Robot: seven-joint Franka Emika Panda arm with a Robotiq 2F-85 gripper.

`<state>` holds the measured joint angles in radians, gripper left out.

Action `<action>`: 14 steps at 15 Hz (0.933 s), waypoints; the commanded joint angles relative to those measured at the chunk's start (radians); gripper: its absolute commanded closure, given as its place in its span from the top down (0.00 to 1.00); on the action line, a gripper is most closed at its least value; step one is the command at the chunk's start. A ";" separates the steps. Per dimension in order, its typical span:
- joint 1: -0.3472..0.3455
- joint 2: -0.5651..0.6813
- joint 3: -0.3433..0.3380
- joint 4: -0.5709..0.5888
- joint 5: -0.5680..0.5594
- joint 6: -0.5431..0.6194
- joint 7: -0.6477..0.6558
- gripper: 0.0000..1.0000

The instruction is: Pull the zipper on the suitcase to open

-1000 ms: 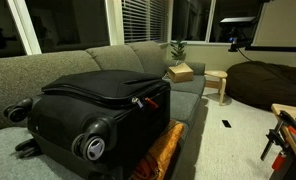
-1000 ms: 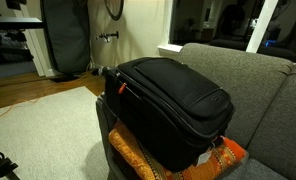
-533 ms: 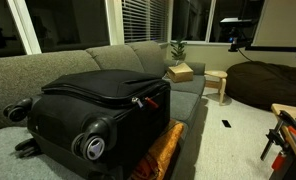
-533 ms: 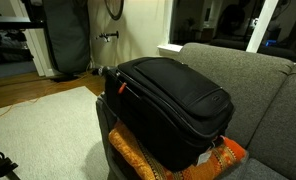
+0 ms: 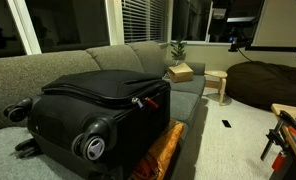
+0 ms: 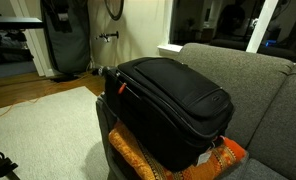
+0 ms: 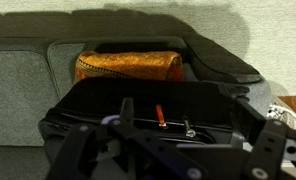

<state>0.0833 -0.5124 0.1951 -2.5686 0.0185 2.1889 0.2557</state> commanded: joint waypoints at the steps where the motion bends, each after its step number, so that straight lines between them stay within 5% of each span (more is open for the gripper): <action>1: 0.004 0.001 -0.005 0.002 -0.003 -0.002 0.002 1.00; 14: 0.005 0.144 -0.020 0.026 0.022 0.175 0.004 1.00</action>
<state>0.0877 -0.4117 0.1870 -2.5579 0.0265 2.3017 0.2560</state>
